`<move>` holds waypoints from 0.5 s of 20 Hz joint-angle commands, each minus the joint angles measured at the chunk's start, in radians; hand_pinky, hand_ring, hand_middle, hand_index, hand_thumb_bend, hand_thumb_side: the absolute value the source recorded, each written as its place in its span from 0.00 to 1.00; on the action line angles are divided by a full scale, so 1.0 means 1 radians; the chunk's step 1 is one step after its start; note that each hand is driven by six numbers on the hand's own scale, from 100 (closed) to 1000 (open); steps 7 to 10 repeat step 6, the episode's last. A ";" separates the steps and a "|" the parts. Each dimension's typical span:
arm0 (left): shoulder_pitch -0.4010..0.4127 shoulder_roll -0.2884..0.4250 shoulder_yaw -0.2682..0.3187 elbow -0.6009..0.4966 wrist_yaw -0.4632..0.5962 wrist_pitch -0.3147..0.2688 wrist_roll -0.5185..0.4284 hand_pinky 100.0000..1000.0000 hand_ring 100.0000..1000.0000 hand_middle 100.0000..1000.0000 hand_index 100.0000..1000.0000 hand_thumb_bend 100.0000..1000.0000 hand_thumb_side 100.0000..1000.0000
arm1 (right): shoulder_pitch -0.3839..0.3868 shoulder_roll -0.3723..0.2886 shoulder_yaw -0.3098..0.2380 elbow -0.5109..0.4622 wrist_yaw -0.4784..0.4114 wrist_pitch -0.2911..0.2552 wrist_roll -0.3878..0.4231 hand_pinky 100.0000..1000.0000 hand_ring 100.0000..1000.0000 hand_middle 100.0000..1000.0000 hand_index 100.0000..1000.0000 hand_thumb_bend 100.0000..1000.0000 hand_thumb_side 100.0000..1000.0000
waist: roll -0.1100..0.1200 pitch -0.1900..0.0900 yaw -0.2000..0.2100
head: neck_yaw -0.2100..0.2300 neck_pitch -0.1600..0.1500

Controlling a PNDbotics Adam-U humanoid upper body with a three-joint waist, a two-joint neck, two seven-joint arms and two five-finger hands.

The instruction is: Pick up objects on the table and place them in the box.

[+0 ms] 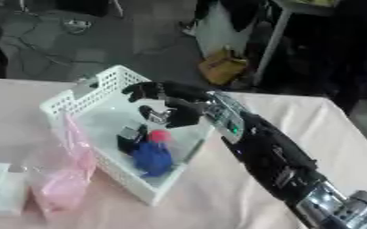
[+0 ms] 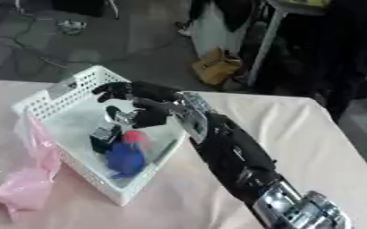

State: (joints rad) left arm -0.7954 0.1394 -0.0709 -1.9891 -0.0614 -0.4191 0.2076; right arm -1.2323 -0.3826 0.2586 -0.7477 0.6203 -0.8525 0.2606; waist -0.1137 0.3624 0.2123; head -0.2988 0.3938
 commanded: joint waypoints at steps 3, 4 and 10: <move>-0.004 0.010 0.007 -0.011 -0.002 0.000 0.004 0.68 0.93 0.91 0.96 0.00 0.87 | -0.029 -0.029 -0.021 -0.049 -0.051 -0.054 0.033 0.86 0.89 0.94 0.92 0.00 1.00 | -0.001 -0.031 -0.012 | 0.012 0.028; 0.000 0.012 0.009 -0.011 -0.003 0.001 0.006 0.68 0.93 0.91 0.96 0.00 0.87 | -0.027 -0.037 -0.022 -0.061 -0.068 -0.054 0.022 0.84 0.88 0.94 0.92 0.00 1.00 | 0.000 -0.036 -0.018 | 0.018 0.037; 0.012 0.019 0.014 -0.011 -0.007 0.005 0.011 0.68 0.93 0.91 0.96 0.00 0.87 | -0.018 -0.058 -0.014 -0.104 -0.127 -0.039 -0.004 0.84 0.88 0.94 0.93 0.00 1.00 | 0.004 -0.048 -0.033 | 0.034 0.058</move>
